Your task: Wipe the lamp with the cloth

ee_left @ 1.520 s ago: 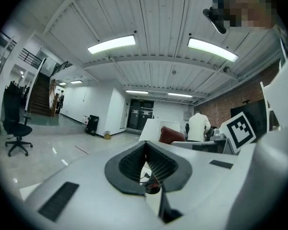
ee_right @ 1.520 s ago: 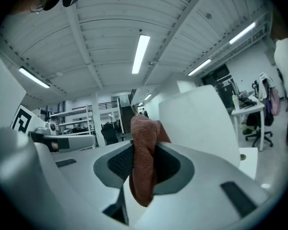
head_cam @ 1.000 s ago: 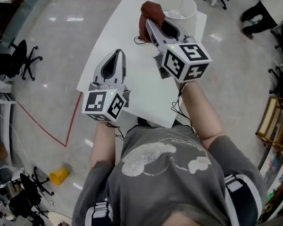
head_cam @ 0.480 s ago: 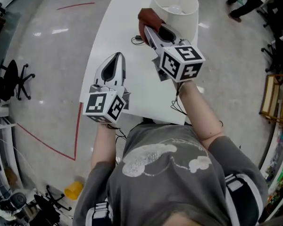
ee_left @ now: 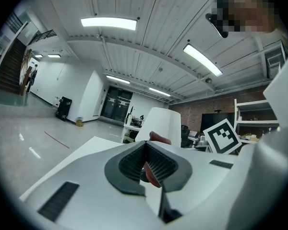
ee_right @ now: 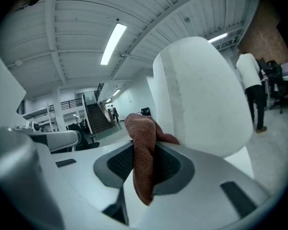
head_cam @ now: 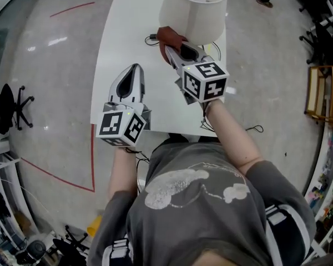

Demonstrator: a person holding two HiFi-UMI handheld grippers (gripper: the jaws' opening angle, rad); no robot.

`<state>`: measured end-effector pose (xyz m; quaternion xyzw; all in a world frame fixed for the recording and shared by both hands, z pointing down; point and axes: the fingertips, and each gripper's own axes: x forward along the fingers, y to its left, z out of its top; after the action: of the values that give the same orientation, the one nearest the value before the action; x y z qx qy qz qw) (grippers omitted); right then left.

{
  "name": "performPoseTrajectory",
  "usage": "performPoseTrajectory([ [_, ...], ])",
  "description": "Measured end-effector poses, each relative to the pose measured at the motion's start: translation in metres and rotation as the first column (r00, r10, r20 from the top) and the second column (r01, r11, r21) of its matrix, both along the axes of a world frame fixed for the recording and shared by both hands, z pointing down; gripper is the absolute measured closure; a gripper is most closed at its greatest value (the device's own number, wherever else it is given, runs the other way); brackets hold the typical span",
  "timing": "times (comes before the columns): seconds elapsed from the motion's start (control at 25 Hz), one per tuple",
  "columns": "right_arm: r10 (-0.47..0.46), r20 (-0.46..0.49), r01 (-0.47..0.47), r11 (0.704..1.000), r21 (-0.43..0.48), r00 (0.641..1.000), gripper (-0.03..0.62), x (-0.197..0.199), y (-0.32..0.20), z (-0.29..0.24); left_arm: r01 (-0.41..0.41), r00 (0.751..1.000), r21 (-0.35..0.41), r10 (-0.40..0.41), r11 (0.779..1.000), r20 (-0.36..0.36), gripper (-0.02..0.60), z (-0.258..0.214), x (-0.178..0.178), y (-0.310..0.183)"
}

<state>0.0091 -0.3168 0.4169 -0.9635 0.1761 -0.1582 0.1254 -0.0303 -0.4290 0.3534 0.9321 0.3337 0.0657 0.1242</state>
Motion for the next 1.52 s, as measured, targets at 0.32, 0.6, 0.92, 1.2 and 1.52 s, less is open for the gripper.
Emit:
performPoseTrajectory([
  [0.32, -0.076, 0.062, 0.077, 0.997, -0.017, 0.995, 0.497, -0.026, -0.001, 0.025, 0.03, 0.999, -0.021, -0.029, 0.999, 0.04, 0.574, 0.018, -0.011, 0.011],
  [0.6, -0.19, 0.023, 0.19, 0.981, -0.03, 0.982, 0.497, -0.043, 0.019, 0.012, 0.101, 0.994, -0.024, -0.1, 0.995, 0.037, 0.574, 0.015, -0.022, 0.037],
  [0.92, -0.316, -0.016, 0.315, 0.949, -0.018, 0.949, 0.497, -0.056, 0.054, -0.003, 0.202, 0.979, -0.003, -0.202, 0.979, 0.027, 0.574, 0.008, -0.038, 0.07],
  [1.2, -0.402, -0.038, 0.402, 0.915, 0.012, 0.915, 0.497, -0.074, 0.099, -0.011, 0.273, 0.962, 0.009, -0.273, 0.962, 0.002, 0.574, 0.002, -0.063, 0.118],
  [1.52, -0.514, -0.036, 0.513, 0.858, -0.017, 0.857, 0.499, -0.096, 0.117, -0.007, 0.366, 0.931, 0.012, -0.366, 0.931, 0.002, 0.574, 0.006, -0.095, 0.142],
])
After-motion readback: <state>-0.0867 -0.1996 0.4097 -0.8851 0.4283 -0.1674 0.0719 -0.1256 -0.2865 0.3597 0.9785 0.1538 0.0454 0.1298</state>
